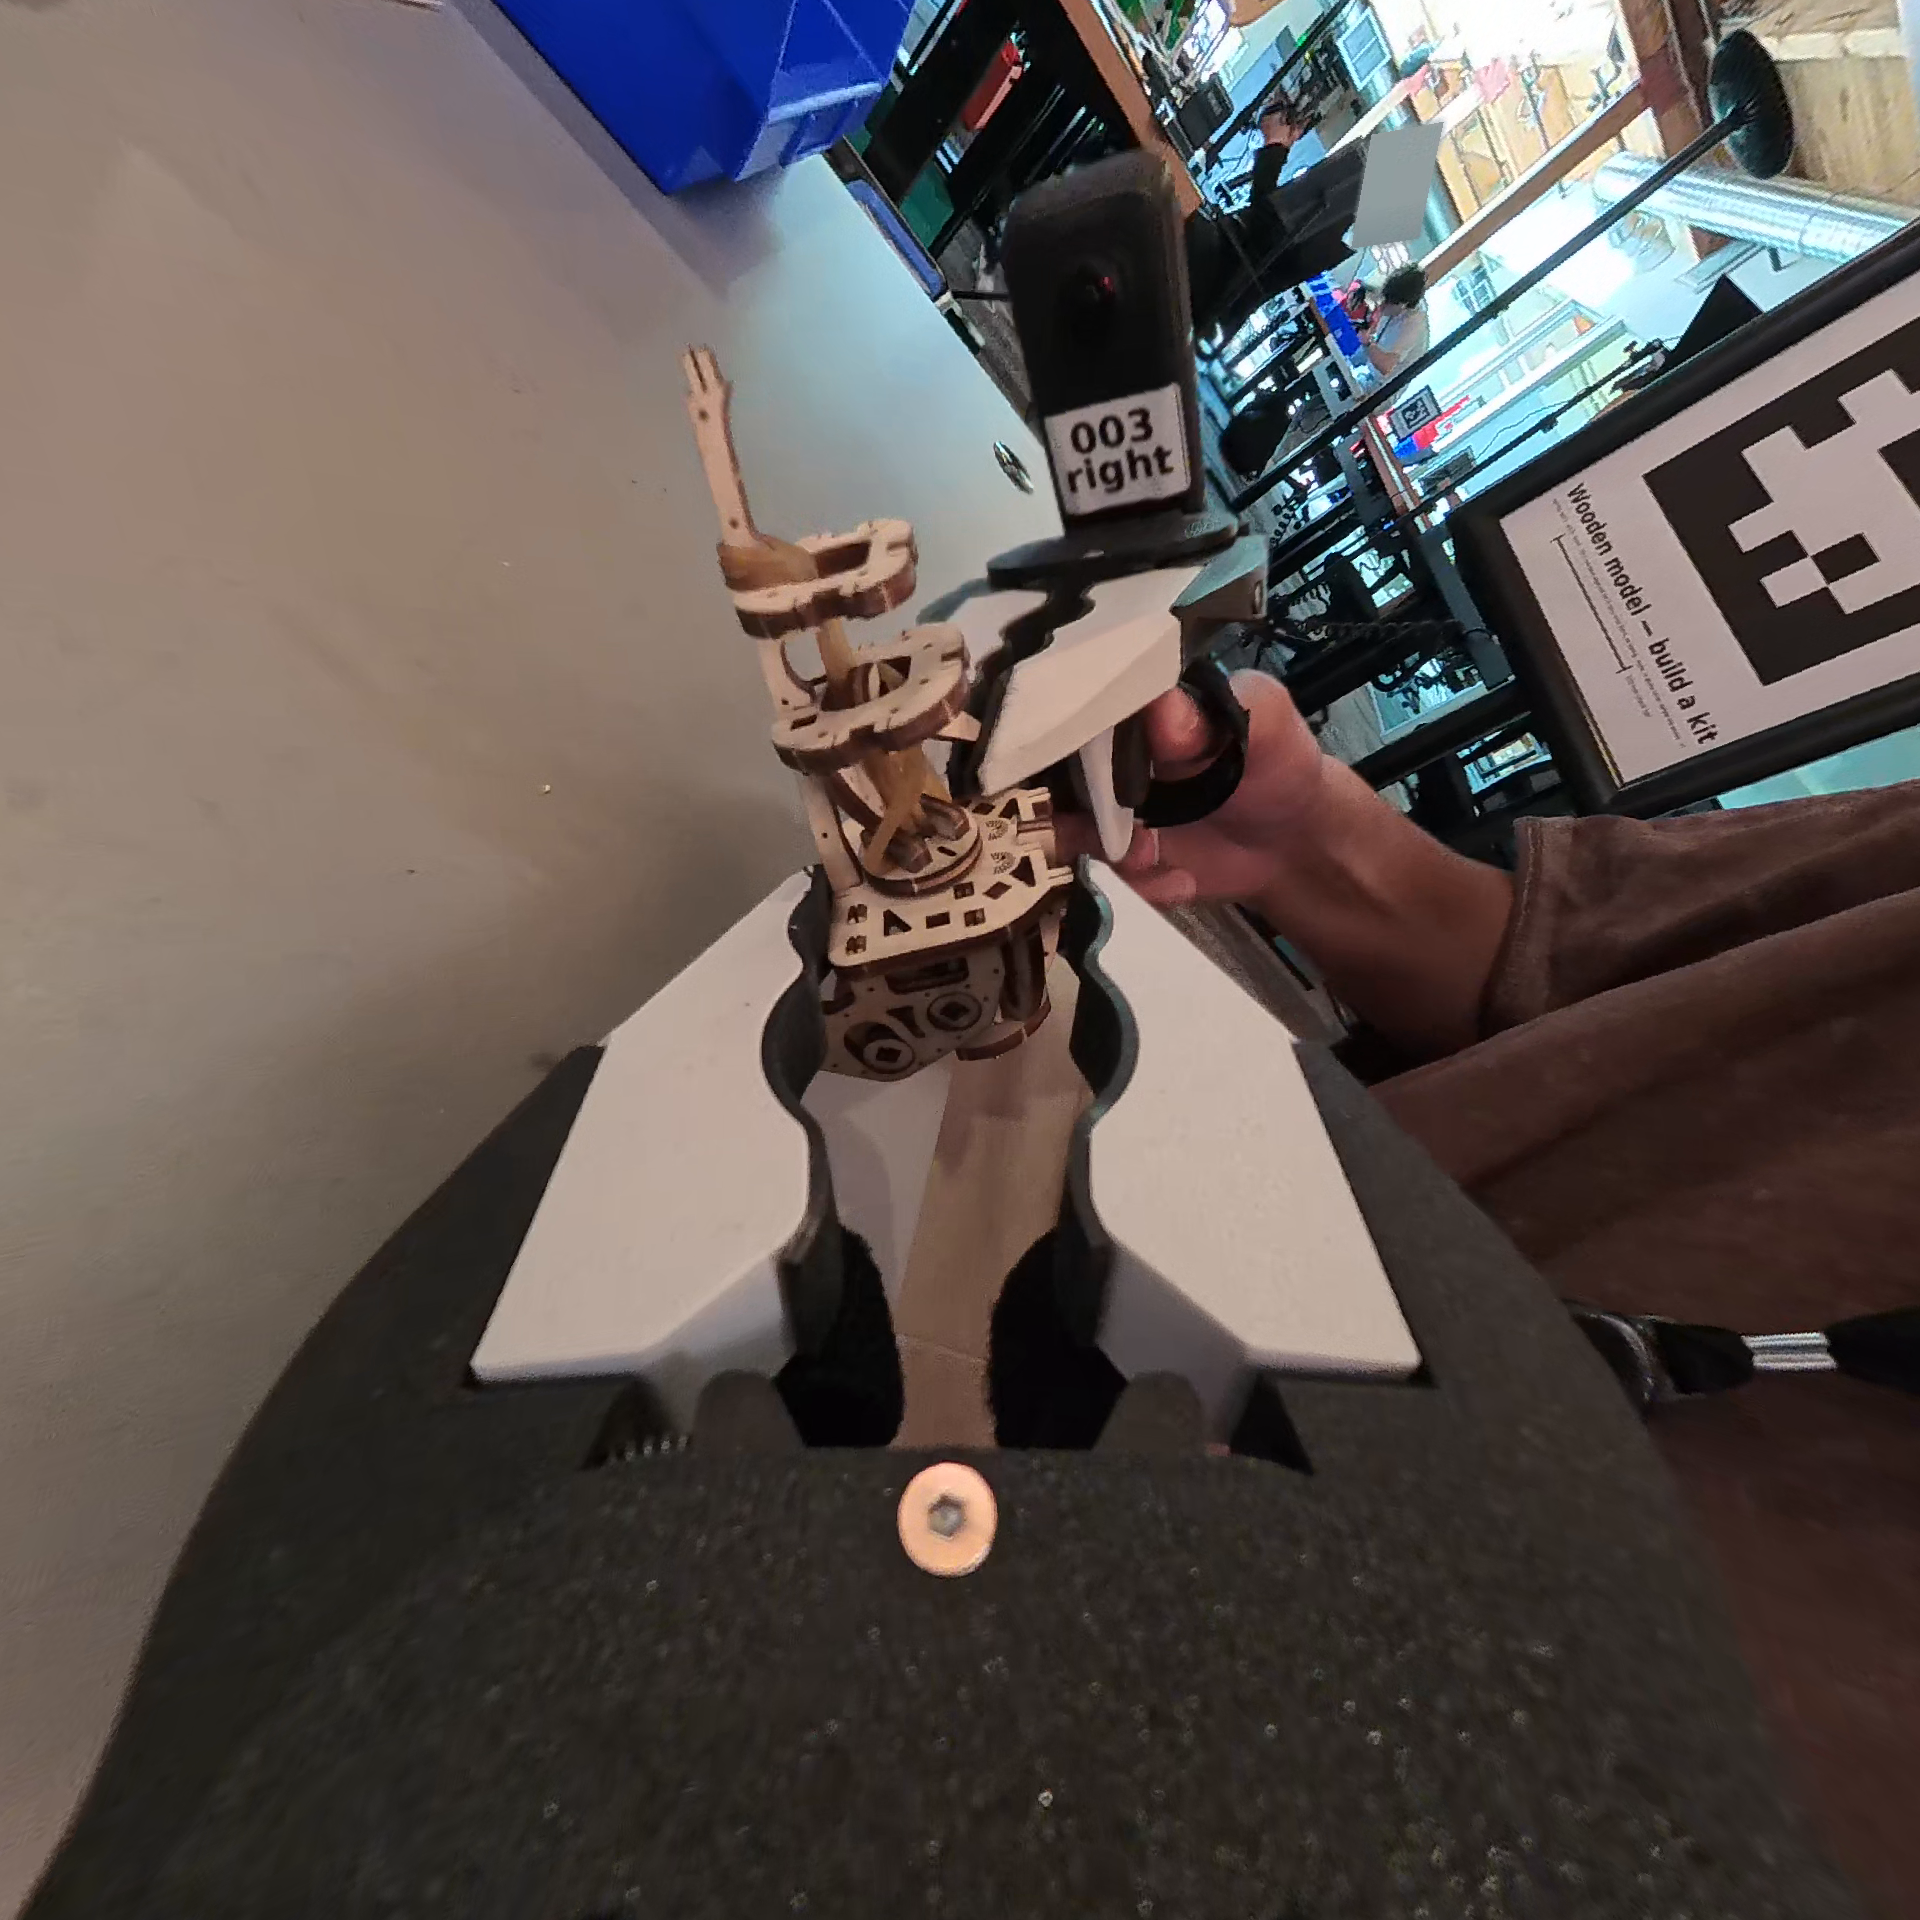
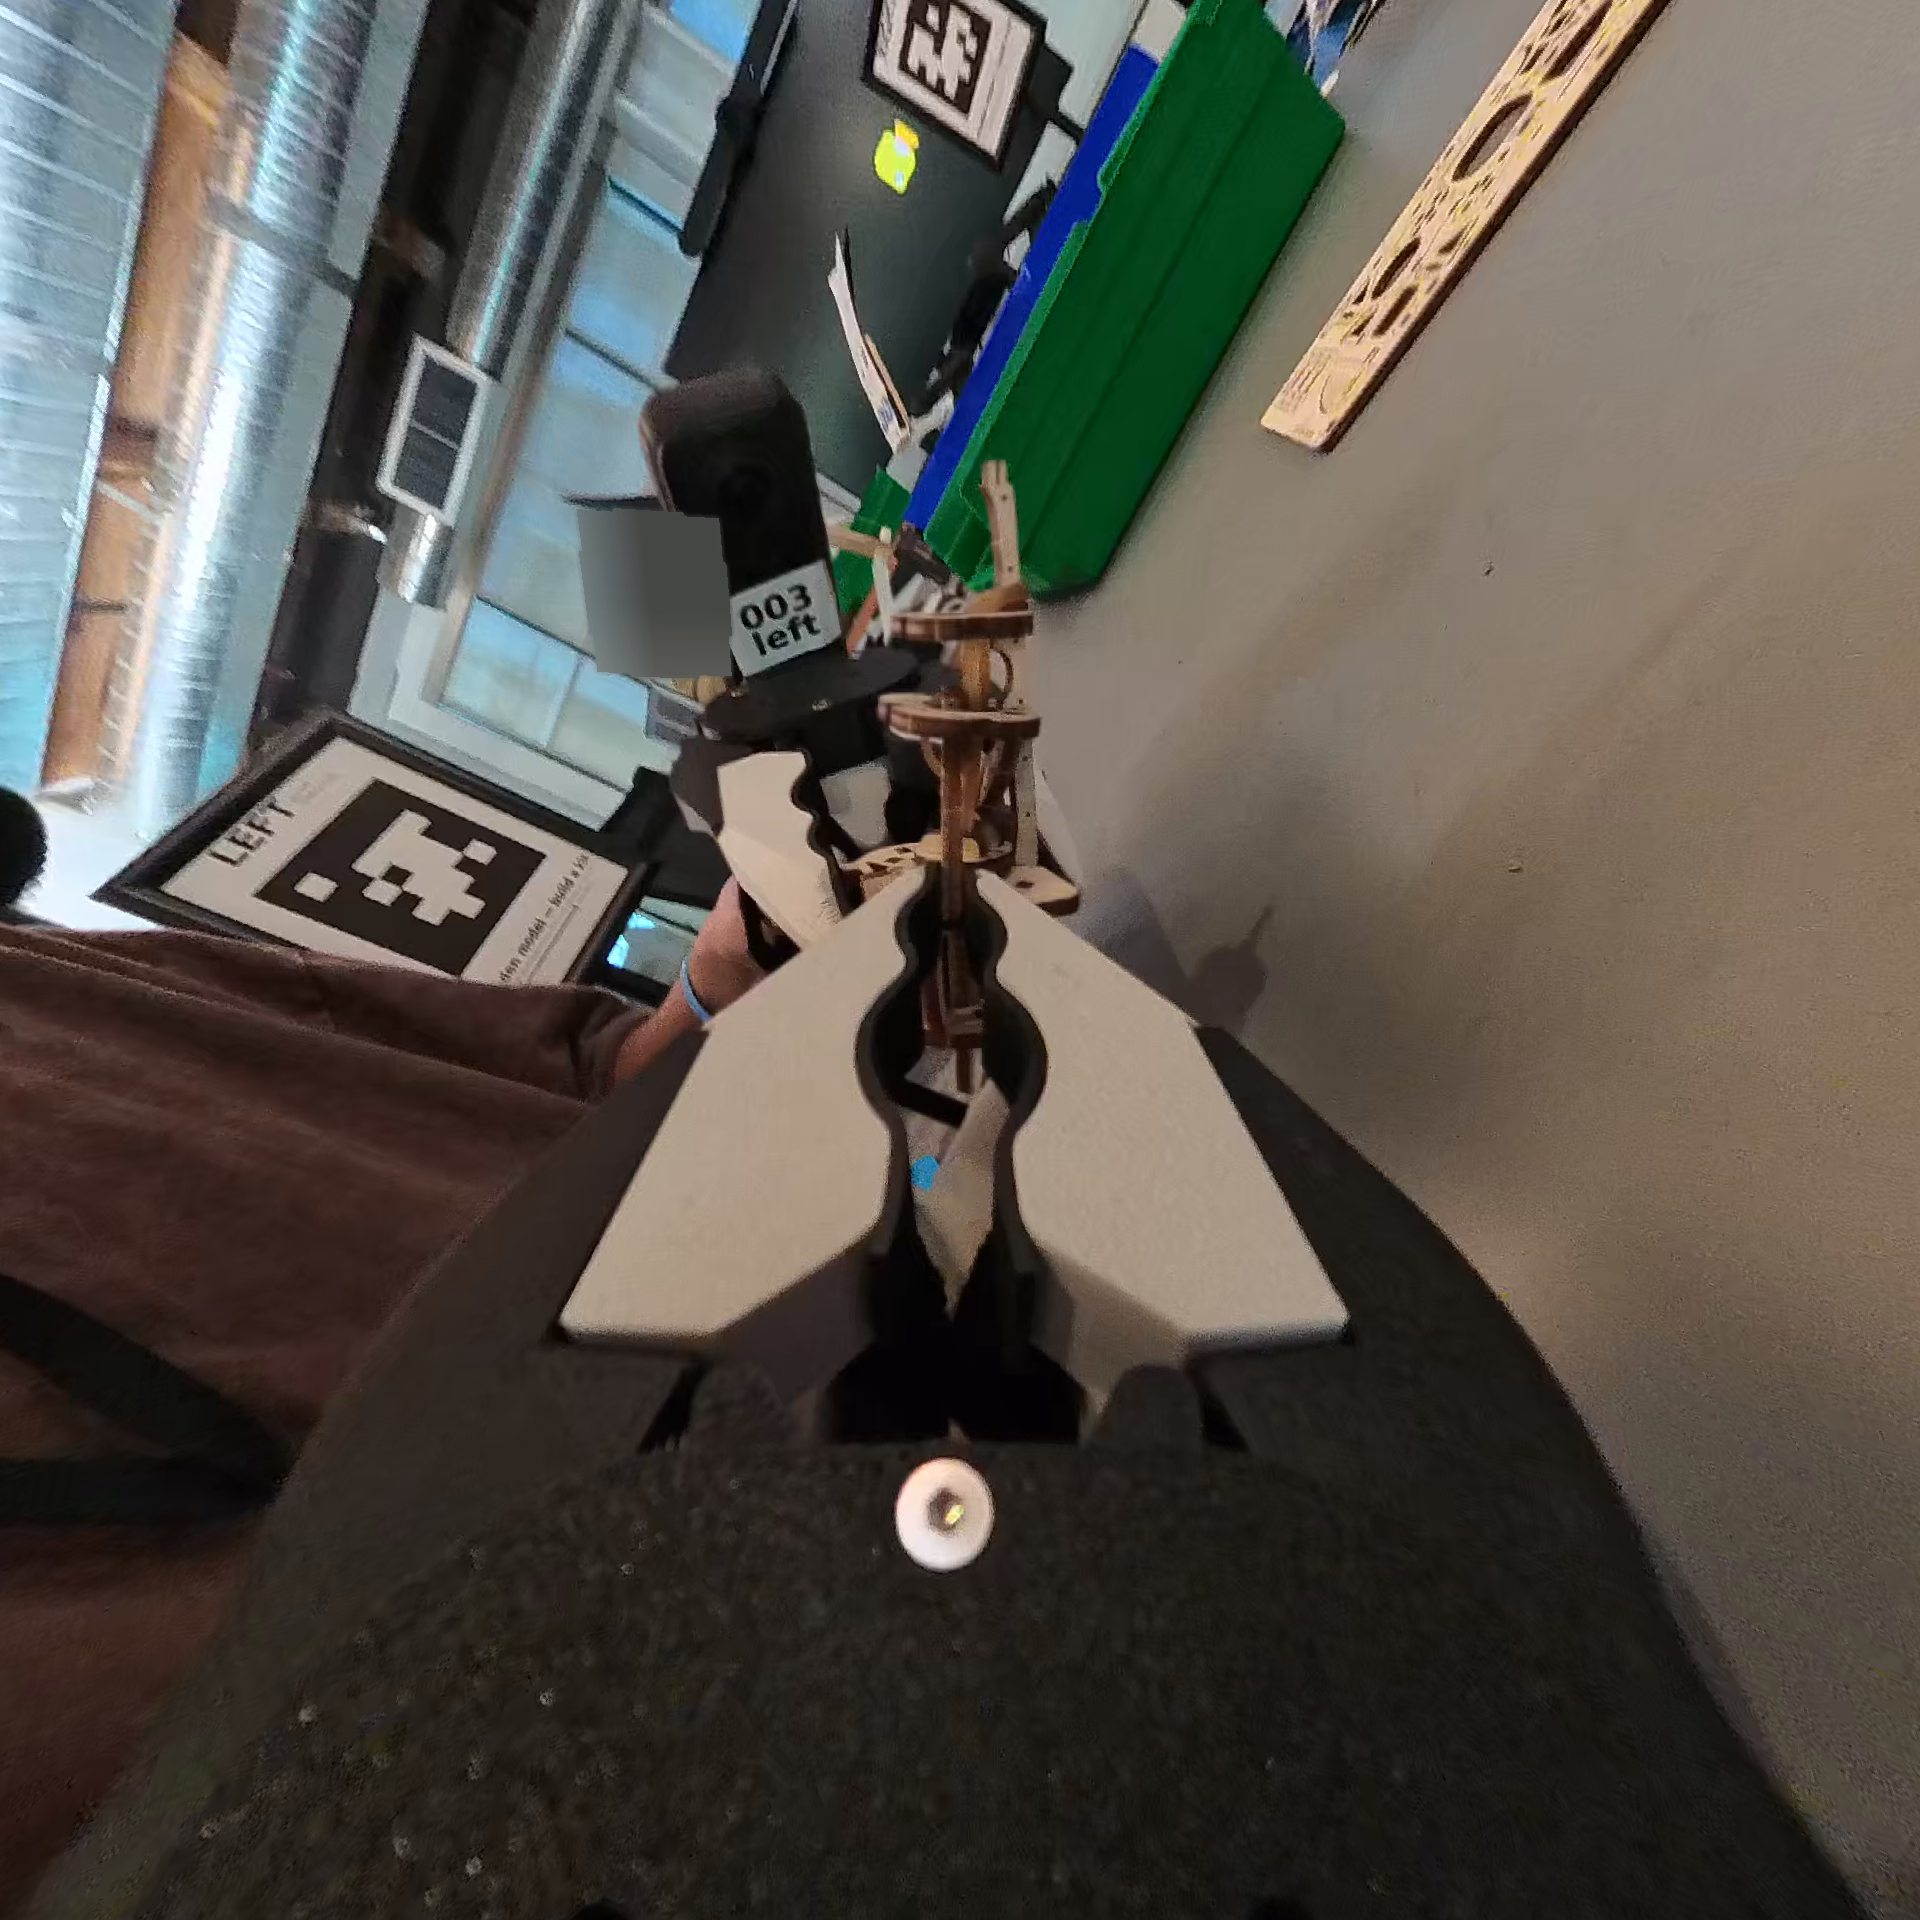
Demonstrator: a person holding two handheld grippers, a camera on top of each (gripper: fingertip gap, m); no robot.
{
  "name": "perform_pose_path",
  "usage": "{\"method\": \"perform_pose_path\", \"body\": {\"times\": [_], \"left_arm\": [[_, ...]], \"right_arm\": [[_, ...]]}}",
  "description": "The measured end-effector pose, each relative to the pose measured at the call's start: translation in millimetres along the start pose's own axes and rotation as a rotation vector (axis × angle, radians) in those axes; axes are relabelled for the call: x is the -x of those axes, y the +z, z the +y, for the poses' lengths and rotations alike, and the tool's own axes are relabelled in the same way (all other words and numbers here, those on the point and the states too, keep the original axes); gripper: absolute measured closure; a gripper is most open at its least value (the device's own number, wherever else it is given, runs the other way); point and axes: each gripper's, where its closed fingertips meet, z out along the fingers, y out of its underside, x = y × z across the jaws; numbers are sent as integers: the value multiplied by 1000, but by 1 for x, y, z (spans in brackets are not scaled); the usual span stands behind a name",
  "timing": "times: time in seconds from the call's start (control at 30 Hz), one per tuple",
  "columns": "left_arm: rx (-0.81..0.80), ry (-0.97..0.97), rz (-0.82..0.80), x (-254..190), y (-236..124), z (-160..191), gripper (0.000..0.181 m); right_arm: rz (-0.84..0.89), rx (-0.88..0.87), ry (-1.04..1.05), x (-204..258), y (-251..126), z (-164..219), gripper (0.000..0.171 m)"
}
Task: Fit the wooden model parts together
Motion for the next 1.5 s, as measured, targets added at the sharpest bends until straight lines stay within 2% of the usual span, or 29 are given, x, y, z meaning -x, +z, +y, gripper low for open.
{"method": "perform_pose_path", "body": {"times": [0.2,0.4,0.57,0.7,0.87,0.97,1.1,1.2,1.5], "left_arm": [[-5,-46,45,0,-1,2,139],[7,-49,64,-1,0,6,139],[49,-19,40,3,1,12,140],[49,-23,42,3,2,12,139],[-13,-73,86,-1,4,6,139],[31,-44,79,-3,8,12,140],[53,-28,63,-2,14,16,139],[32,-51,84,-3,12,12,139],[24,-72,90,2,9,11,140]], "right_arm": [[41,150,-59,-2,2,4,168],[-69,190,46,8,-1,-2,163],[-18,284,24,-1,-3,10,165],[-2,295,50,-6,-2,9,168],[-39,209,78,-5,3,5,168],[-62,190,82,-4,4,6,169],[28,245,-76,-8,5,10,169],[12,234,-5,-6,4,4,169],[6,244,7,-7,1,2,164]]}}
